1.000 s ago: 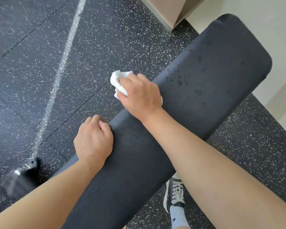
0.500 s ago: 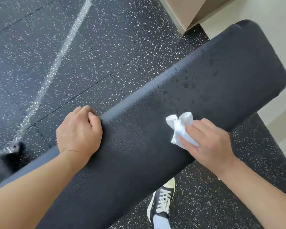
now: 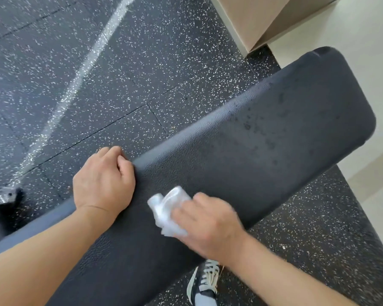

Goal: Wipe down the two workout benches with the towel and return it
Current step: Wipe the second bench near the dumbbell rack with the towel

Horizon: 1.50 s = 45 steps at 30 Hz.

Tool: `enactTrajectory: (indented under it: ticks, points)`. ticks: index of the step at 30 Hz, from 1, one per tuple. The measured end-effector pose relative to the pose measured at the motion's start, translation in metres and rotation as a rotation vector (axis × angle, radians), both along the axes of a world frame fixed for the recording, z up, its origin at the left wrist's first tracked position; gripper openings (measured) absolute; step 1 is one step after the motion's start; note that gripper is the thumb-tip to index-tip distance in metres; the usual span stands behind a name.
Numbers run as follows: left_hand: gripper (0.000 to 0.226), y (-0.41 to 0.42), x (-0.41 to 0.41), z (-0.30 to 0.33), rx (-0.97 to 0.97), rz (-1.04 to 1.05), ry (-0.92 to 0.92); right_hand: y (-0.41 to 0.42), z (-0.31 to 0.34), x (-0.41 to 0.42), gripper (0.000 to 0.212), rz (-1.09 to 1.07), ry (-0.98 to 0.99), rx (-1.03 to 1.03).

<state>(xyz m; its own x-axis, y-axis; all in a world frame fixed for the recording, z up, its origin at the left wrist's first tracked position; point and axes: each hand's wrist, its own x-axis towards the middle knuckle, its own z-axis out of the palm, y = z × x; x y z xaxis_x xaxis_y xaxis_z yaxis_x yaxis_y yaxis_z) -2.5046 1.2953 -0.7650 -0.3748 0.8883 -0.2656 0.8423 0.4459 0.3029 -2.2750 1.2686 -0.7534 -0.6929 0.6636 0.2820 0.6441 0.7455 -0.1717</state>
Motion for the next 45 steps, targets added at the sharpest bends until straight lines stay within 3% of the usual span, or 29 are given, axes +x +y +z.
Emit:
enactTrajectory:
  ticks: [3,7,9,13,16,18,20,23,25,32,35,38,40,41,43,45]
  points:
    - [0.029,0.000,0.000,-0.002,-0.004,-0.005,0.012,0.070,-0.002,0.032,0.022,-0.229,-0.076,0.173]
    - [0.028,0.000,0.000,0.000,-0.011,-0.007,0.002,0.135,0.009,0.018,0.026,-0.636,0.129,-0.051]
    - [0.029,0.000,0.000,0.000,-0.013,-0.004,0.005,0.126,0.012,-0.023,0.023,-0.611,0.128,-0.122]
    - [0.031,-0.001,-0.001,-0.003,-0.003,-0.001,0.003,0.067,0.006,-0.082,0.011,-0.237,0.106,-0.176]
    - [0.031,-0.002,-0.003,-0.004,0.002,-0.004,0.007,0.064,0.008,-0.048,0.018,-0.122,0.135,-0.102]
    - [0.032,-0.002,-0.002,-0.003,0.013,-0.002,0.006,0.082,0.008,-0.006,0.025,-0.097,0.037,0.073]
    - [0.032,-0.001,-0.001,-0.003,0.016,-0.002,0.006,0.112,0.007,0.041,0.027,-0.175,-0.078,0.223]
    - [0.031,-0.001,-0.001,-0.004,0.025,-0.005,0.010,0.140,0.008,0.073,0.033,-0.578,0.051,-0.053]
    - [0.031,-0.002,-0.001,-0.003,0.027,0.000,0.006,0.135,0.009,0.055,0.035,-0.676,0.100,-0.142]
    - [0.022,-0.003,-0.003,-0.006,-0.011,0.003,0.021,0.050,0.006,-0.076,0.014,-0.262,0.190,-0.191]
    - [0.026,-0.003,-0.003,-0.005,0.002,0.008,0.020,0.046,0.004,-0.045,0.013,-0.095,0.174,-0.125]
    - [0.030,-0.001,0.000,-0.003,0.024,-0.005,0.019,0.073,0.000,0.015,0.028,0.018,-0.115,0.151]
    - [0.030,-0.002,-0.001,-0.003,0.030,-0.007,0.024,0.111,-0.004,0.054,0.041,-0.180,-0.251,0.266]
    - [0.030,-0.002,-0.001,-0.003,0.033,-0.008,0.026,0.130,-0.004,0.068,0.043,-0.346,-0.227,0.196]
    - [0.029,-0.002,-0.001,-0.004,0.036,-0.010,0.022,0.158,0.001,0.079,0.041,-0.629,-0.018,-0.047]
    - [0.029,-0.002,-0.001,-0.004,0.038,-0.011,0.012,0.162,0.003,0.054,0.038,-0.706,0.088,-0.133]
